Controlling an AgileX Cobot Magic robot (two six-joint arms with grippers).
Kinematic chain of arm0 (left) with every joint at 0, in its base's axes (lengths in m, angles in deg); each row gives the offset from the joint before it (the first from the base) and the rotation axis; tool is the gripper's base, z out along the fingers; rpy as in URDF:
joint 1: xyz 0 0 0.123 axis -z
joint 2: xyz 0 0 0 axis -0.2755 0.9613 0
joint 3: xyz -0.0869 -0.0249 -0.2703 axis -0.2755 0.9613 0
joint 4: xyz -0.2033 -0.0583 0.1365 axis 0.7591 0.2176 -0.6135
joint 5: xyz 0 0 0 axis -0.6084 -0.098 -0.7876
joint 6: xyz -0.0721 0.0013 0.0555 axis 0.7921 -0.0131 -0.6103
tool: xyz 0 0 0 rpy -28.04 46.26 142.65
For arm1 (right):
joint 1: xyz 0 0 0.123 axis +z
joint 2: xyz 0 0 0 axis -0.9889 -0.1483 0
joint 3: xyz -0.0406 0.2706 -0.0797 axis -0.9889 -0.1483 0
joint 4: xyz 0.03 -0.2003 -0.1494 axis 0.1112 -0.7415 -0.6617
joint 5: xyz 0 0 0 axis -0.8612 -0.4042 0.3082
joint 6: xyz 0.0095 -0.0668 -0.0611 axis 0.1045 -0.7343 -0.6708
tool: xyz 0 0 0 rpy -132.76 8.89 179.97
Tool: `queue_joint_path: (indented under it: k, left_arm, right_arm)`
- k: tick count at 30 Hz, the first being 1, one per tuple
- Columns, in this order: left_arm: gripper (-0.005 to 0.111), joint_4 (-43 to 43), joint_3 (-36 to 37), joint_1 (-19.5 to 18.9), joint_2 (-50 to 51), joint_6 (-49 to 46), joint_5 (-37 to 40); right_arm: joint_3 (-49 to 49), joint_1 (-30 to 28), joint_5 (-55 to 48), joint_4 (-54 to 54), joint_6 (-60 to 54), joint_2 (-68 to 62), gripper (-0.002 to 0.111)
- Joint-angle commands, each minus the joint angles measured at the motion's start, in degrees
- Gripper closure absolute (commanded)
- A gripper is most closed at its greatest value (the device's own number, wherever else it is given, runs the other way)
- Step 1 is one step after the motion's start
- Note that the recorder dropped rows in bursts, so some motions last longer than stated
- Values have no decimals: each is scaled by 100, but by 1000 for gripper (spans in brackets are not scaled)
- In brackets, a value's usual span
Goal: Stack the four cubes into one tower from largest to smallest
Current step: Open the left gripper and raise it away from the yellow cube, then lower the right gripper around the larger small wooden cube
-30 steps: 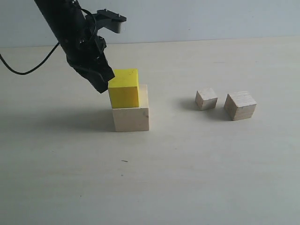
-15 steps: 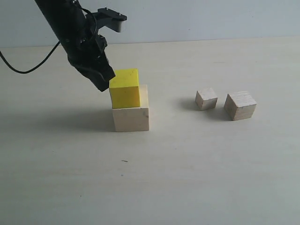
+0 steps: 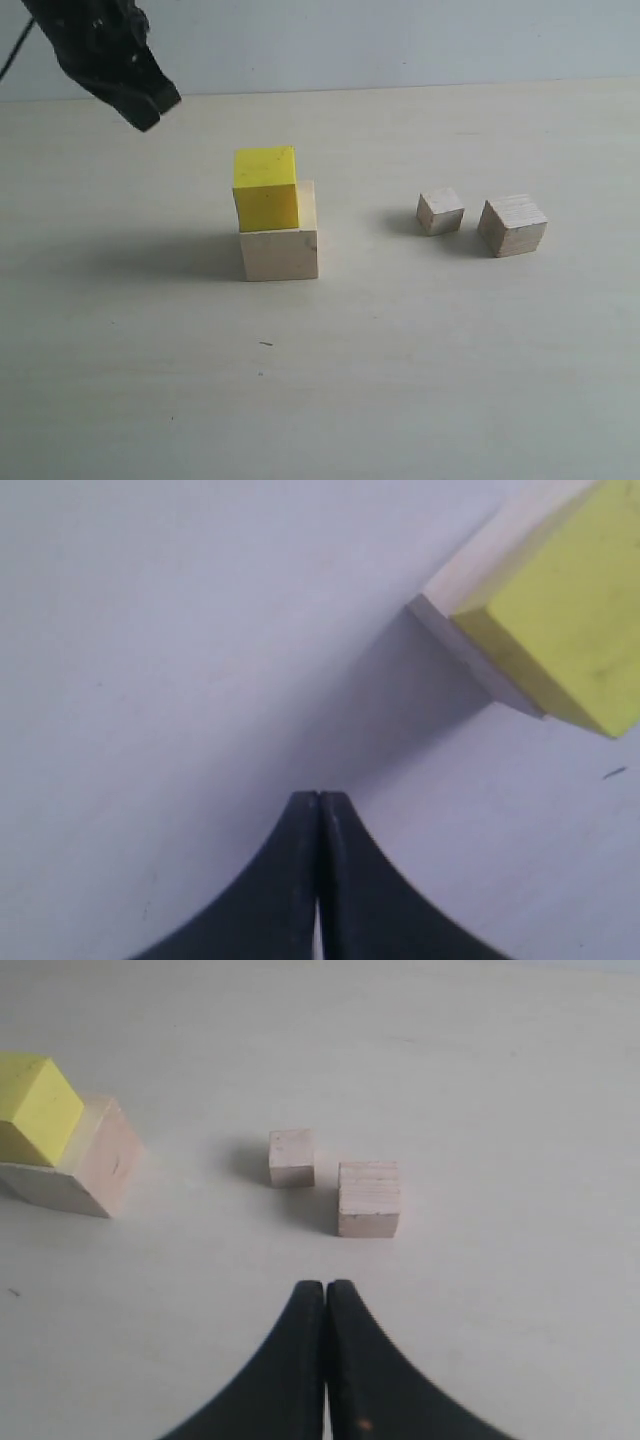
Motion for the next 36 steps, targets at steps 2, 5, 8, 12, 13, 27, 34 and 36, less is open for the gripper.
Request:
queue_joint_path:
  k: [2,5,8,12,13,27,34,36]
  left_arm:
    - [107,851,113,-70,-857,168,-367]
    - [107,964,330,-70,-1251,168,-525]
    - [107,928,656,-70,-1648,284,-622]
    - [107,637,1251,-70,-2292,555,-892]
    - [107,552,1425,-70,-2428,622,-1004]
    - [107,170,3059,-70,-4647,1222,-1336]
    - [107,170,3190,-70,-5097,1222,-1173]
    - [107,156,3190,-70,-5095,1222,-1116]
  right_arm:
    - [-15,2,908,-726,163,-825,108]
    - [-15,2,1197,-850,298,-1485,108]
    - [-15,2,1476,-861,298,-2226,108]
    - [93,2,1760,-1123,298,-3029,98]
    - [137,2,1760,-1144,298,-3203,94]
    - [538,2,2284,-1623,1494,-4746,51]
    - [1126,-241,2025,-1852,1645,-5408,49]
    - [1138,-342,1981,-1806,1645,-5491,48]
